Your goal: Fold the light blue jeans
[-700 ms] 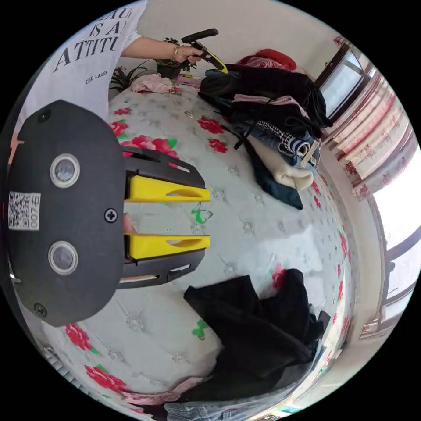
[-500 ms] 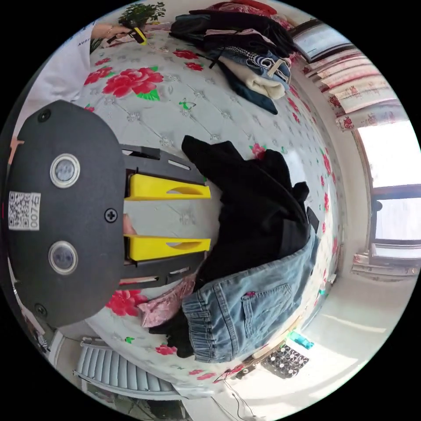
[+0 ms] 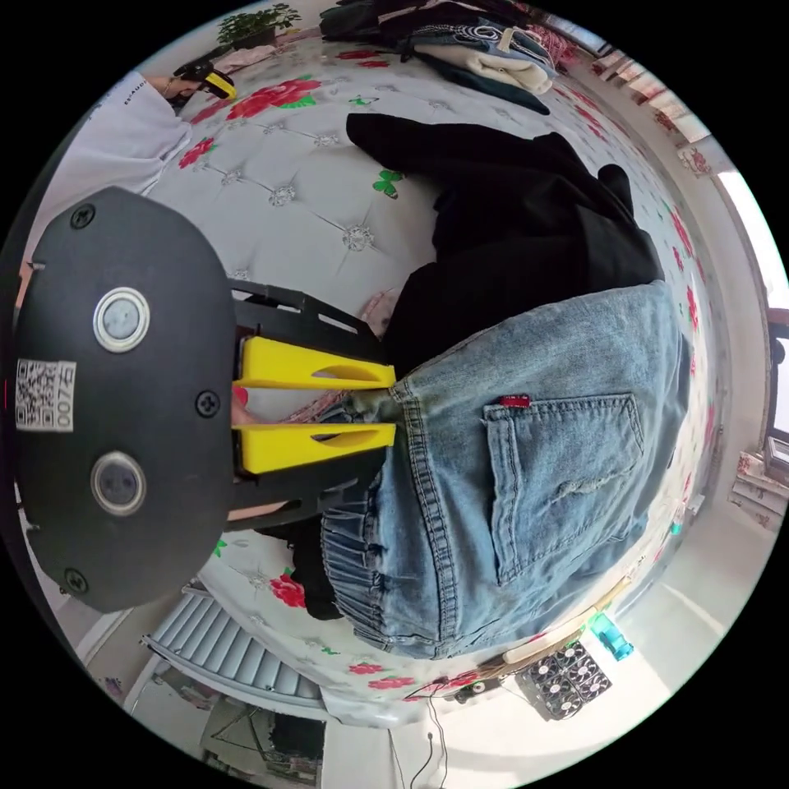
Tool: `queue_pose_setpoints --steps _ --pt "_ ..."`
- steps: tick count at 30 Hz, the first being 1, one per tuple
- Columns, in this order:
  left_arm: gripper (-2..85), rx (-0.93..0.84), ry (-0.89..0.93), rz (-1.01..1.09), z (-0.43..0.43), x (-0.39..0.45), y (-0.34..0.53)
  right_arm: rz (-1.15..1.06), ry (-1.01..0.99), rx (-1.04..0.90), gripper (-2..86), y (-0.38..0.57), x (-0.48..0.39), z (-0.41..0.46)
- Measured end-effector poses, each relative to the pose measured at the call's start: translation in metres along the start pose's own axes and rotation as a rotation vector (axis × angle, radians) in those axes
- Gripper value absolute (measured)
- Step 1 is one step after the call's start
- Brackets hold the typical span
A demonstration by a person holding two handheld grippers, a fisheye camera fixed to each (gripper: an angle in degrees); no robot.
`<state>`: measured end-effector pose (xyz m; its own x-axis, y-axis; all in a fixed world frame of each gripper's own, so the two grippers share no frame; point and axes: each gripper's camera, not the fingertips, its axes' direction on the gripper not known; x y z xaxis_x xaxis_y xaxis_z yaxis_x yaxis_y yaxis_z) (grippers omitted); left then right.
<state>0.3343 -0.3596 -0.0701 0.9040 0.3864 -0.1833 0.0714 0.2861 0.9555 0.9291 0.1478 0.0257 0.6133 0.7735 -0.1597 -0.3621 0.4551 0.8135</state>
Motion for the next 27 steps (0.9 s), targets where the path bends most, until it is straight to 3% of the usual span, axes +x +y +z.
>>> queue_pose_setpoints --steps 11,13,16,21,25,27 --pt "-0.3 0.126 -0.006 -0.054 -0.029 -0.035 0.048 -0.341 -0.098 0.023 -0.1 0.134 -0.045 -0.089" --pt "1.7 0.18 0.132 -0.041 -0.044 -0.047 0.067 -0.41 -0.143 -0.01 -0.2 0.169 -0.071 -0.101" --pt "4.8 0.289 0.289 -0.019 -0.073 -0.063 0.102 -0.562 -0.244 -0.002 -0.2 0.233 -0.136 -0.119" --pt "7.2 0.445 0.403 -0.007 -0.124 -0.108 0.176 -0.867 -0.617 -0.056 0.1 0.305 -0.312 -0.136" --pt "7.5 0.518 0.382 -0.263 -0.139 -0.2 0.255 -0.998 -0.817 0.087 1.5 0.349 -0.445 -0.176" --pt "7.0 0.495 0.356 -0.426 -0.133 -0.25 0.289 -1.179 -0.953 0.085 3.8 0.384 -0.507 -0.202"
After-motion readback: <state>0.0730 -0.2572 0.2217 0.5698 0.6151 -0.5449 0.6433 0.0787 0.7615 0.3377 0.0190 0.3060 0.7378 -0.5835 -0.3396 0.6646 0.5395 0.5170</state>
